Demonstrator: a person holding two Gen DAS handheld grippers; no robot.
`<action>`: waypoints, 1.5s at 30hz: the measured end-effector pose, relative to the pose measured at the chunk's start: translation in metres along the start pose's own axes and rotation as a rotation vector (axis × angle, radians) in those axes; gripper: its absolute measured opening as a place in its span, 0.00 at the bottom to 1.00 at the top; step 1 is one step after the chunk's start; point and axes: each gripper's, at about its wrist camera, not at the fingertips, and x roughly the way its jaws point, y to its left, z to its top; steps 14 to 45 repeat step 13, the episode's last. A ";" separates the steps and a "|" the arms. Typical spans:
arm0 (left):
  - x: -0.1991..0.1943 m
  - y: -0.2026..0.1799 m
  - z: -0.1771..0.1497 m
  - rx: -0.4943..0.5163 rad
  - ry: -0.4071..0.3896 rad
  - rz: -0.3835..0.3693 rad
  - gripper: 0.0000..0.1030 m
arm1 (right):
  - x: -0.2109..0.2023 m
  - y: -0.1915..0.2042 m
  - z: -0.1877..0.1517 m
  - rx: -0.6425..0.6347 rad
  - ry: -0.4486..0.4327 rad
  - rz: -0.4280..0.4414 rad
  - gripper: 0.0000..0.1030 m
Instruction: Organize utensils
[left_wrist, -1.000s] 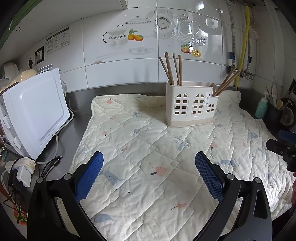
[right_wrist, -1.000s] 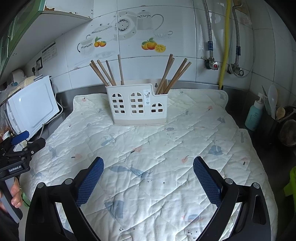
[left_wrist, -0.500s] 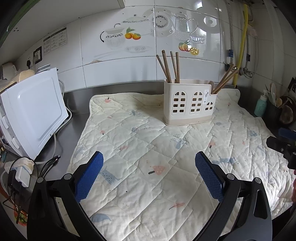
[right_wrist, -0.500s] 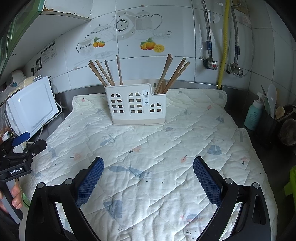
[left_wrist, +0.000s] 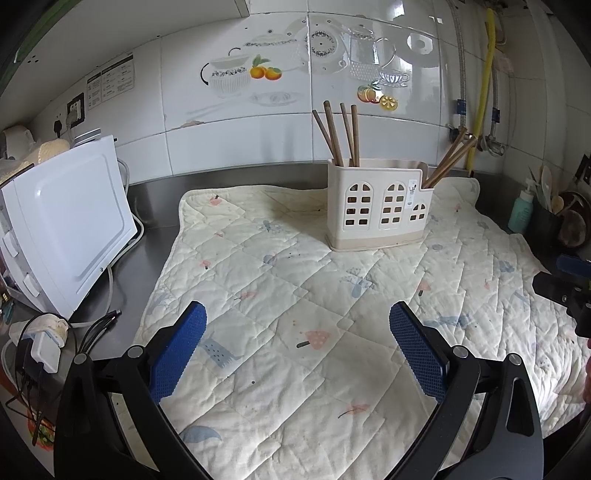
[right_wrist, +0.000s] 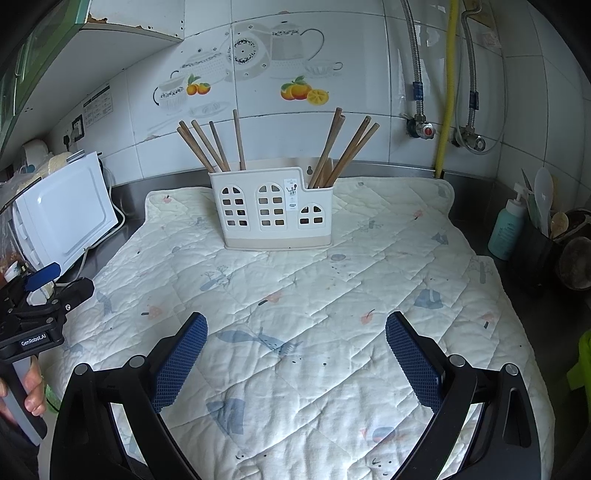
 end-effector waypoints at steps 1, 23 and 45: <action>-0.001 0.001 0.000 -0.006 -0.005 0.001 0.95 | 0.000 0.000 0.000 -0.001 0.000 -0.002 0.91; 0.002 0.001 -0.001 0.005 0.016 0.000 0.95 | -0.001 -0.002 0.000 -0.003 0.000 0.001 0.91; 0.002 0.001 -0.001 0.005 0.016 0.000 0.95 | -0.001 -0.002 0.000 -0.003 0.000 0.001 0.91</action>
